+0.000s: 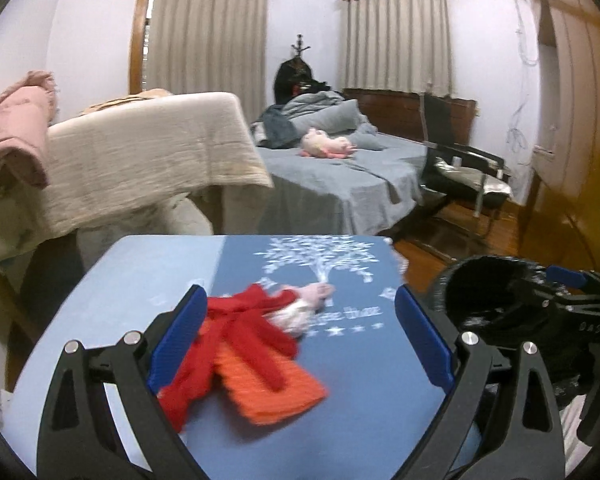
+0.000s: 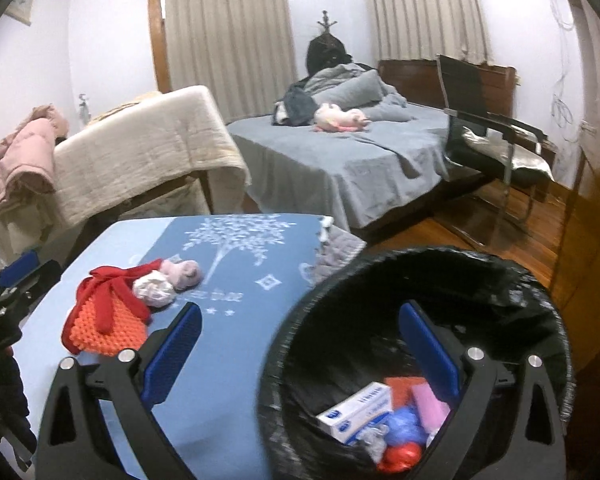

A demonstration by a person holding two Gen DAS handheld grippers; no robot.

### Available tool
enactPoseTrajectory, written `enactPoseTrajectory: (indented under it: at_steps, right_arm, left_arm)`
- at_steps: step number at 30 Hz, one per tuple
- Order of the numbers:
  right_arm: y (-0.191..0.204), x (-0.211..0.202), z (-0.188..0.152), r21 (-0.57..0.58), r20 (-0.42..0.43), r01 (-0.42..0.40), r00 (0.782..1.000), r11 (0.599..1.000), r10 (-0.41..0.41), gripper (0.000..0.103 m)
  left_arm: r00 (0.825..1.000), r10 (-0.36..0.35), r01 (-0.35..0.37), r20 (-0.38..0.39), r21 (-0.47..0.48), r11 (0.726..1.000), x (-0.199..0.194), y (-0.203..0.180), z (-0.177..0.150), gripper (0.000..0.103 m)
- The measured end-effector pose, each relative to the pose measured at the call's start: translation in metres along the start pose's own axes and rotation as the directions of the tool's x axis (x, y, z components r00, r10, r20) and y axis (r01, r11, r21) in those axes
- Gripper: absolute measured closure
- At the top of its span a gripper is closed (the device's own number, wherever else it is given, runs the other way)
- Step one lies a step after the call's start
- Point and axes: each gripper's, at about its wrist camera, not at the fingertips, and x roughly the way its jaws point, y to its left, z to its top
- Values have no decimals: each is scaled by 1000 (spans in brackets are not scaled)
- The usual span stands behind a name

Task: Collect trash
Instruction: 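Move both open tools back over the remaining pile on the table, then grasp the crumpled white plastic bag with the left tool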

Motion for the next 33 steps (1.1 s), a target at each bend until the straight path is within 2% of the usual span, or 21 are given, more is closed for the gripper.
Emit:
enactPoseTrajectory:
  at_steps: [5, 13, 21, 23, 28, 33]
  right_arm:
    - [26, 14, 1, -28, -3, -41, 999, 999, 41, 6]
    - [58, 41, -2, -59, -29, -73, 997, 996, 72, 6]
    - [83, 66, -6, -83, -60, -98, 994, 992, 93, 6]
    - [91, 72, -6, -89, -63, -111, 992, 990, 106, 6]
    - [113, 86, -4, -104, -74, -158, 986, 982, 151, 6]
    - [132, 94, -7, -140, -86, -183, 981, 973, 173, 6]
  left_arm:
    - [997, 71, -72, -10, -17, 997, 1, 33, -8, 11]
    - [984, 170, -174, -55, -72, 982, 9, 88, -23, 11]
    - [974, 201, -210, -108, -82, 974, 20, 117, -41, 12]
    - [971, 203, -215, -122, -92, 972, 23, 123, -45, 16]
    - [968, 203, -218, -146, -100, 971, 31, 133, -52, 18]
    - [963, 192, -213, -188, -97, 972, 47, 138, -59, 25]
